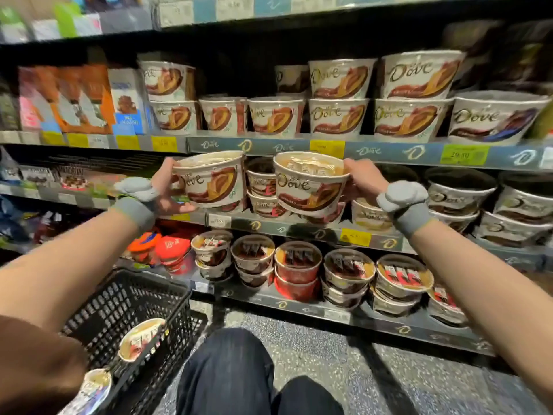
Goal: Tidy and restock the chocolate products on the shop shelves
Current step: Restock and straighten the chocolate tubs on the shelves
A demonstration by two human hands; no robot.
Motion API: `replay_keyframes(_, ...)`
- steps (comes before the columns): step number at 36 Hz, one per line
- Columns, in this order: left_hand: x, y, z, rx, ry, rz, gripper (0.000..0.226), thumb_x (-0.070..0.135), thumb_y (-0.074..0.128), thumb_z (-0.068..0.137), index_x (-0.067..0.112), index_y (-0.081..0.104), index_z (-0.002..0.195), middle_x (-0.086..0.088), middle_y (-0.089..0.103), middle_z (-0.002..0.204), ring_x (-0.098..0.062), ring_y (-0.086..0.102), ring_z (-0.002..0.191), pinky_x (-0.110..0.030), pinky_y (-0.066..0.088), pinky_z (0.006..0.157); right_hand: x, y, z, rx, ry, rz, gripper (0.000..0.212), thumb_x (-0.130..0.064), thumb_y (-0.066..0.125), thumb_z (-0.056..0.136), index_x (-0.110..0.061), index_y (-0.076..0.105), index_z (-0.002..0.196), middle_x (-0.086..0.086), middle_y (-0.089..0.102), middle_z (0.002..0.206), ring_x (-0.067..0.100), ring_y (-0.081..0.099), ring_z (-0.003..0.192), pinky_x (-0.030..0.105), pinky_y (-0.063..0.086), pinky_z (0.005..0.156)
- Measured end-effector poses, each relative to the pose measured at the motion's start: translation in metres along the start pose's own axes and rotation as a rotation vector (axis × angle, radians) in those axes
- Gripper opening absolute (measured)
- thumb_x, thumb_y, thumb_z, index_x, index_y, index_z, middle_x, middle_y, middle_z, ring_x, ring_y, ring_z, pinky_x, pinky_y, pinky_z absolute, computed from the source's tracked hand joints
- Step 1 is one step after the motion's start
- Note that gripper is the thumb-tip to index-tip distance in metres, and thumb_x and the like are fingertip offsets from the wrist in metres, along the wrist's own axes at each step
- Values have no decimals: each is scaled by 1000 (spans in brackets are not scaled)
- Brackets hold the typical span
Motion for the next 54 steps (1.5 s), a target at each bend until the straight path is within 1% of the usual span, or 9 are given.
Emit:
replay_keyframes(3, 46, 1, -3, 12, 106, -14, 41, 51, 44, 88, 23, 57, 115, -5, 57, 116, -25, 53, 109, -51, 45, 94, -48, -15, 5, 25, -106, 25, 29, -23, 39, 97, -18, 46, 70, 11, 50, 91, 12, 45, 59, 20, 42, 53)
replay_keyframes(6, 80, 10, -10, -20, 149, -10, 37, 50, 43, 88, 23, 58, 110, -2, 59, 112, -24, 56, 103, -45, 47, 82, -84, -24, 11, 41, -141, 98, 26, -22, 38, 99, -16, 47, 75, 7, 52, 80, 5, 54, 47, 12, 44, 39)
replay_keyframes(11, 125, 18, -4, -12, 233, -40, 49, 62, 41, 90, 24, 52, 118, -2, 54, 121, -26, 51, 113, -52, 46, 84, -131, -28, 11, 43, -139, 167, 22, -20, 41, 93, -5, 57, 90, 16, 64, 89, 32, 65, 77, 48, 57, 70)
replay_keyframes(17, 170, 35, 9, -18, 304, 17, 46, 58, 45, 89, 25, 55, 119, -1, 56, 125, -22, 54, 102, -47, 50, 80, -173, -41, 38, 132, -207, 113, 30, -31, 41, 91, -7, 58, 85, 19, 67, 92, 32, 67, 80, 42, 59, 65)
replay_keyframes(23, 187, 48, 23, 14, 288, -44, 54, 52, 39, 94, 20, 45, 138, -3, 46, 142, -25, 50, 121, -52, 42, 99, -177, -44, 66, 181, -174, 184, 57, -40, 41, 75, 0, 56, 114, 20, 64, 104, 37, 65, 91, 56, 55, 81)
replay_keyframes(37, 228, 62, 76, -34, 300, 38, 48, 49, 32, 94, 18, 53, 125, -6, 56, 129, -27, 52, 116, -48, 47, 87, -194, -25, 121, 263, -155, 135, 49, -38, 38, 71, -1, 58, 96, 21, 63, 100, 39, 61, 92, 56, 49, 89)
replay_keyframes(45, 235, 62, 124, -44, 255, 97, 67, 63, 39, 80, 20, 51, 129, -7, 55, 130, -36, 55, 111, -43, 54, 47, -205, -7, 111, 275, -153, 124, 44, -25, 34, 95, 6, 54, 118, 23, 61, 105, 41, 61, 99, 50, 51, 90)
replay_keyframes(50, 243, 57, 191, -125, 238, 113, 86, 70, 51, 54, 22, 58, 124, -8, 62, 123, -38, 61, 104, -56, 53, 74, -206, -10, 117, 330, -129, 46, 26, -21, 36, 97, -4, 52, 86, 13, 57, 91, 27, 57, 83, 47, 49, 91)
replay_keyframes(54, 250, 54, 243, -93, 240, 97, 96, 68, 56, 45, 22, 54, 129, -10, 59, 126, -41, 58, 108, -63, 48, 80, -203, -11, 120, 346, -102, -19, 22, -10, 38, 99, -1, 52, 112, 10, 53, 96, 23, 52, 81, 34, 45, 82)
Point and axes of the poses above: each hand's wrist, its own z-axis towards the middle knuckle, its own y-axis out of the palm, x = y × z, the point moved 9 cm from there along z, towards the middle knuckle
